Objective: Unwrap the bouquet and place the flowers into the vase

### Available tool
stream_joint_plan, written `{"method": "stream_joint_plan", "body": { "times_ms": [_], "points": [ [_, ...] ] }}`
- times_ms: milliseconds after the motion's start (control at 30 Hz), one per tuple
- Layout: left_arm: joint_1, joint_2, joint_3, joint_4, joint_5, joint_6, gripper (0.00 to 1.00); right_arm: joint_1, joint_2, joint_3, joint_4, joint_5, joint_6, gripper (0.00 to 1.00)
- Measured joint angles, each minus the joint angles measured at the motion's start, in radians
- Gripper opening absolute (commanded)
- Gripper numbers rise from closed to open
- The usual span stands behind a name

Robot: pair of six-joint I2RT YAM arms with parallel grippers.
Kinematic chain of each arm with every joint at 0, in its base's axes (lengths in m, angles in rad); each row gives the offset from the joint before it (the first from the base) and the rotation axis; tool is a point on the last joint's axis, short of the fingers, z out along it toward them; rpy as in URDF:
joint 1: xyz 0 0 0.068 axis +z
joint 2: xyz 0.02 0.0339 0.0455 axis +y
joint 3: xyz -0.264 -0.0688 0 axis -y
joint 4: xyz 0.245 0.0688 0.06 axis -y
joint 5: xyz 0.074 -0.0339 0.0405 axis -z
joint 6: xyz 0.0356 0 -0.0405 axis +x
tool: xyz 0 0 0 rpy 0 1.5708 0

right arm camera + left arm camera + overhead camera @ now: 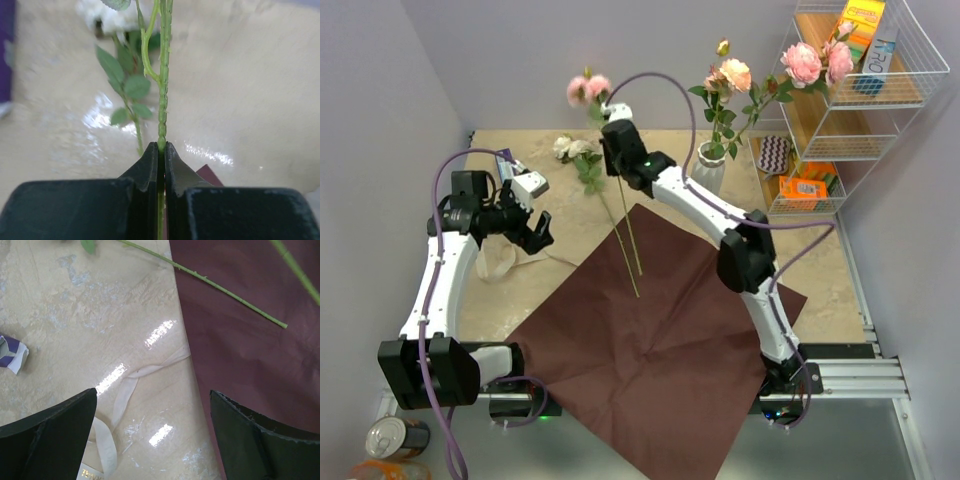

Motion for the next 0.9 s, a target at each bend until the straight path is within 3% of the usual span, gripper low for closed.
{"method": "stream_joint_plan", "body": {
  "times_ms": [200,400,633,900],
  "points": [
    [0.0,0.002,0.013,-0.003,0.0,0.0,0.99,-0.001,-0.314,-0.131,0.193,0.027,-0.078,0.0],
    [0.0,0.008,0.028,-0.003,0.001,-0.001,0.99,-0.001,-0.599,-0.437,0.63,0.016,-0.291,0.0],
    [0.0,0.026,0.045,-0.003,0.005,-0.001,1.0,-0.013,-0.626,-0.449,1.015,0.063,-0.604,0.0],
    [0.0,0.036,0.048,-0.005,0.008,0.0,0.99,-0.101,-0.577,-0.422,1.395,0.236,-0.867,0.0]
  ]
}}
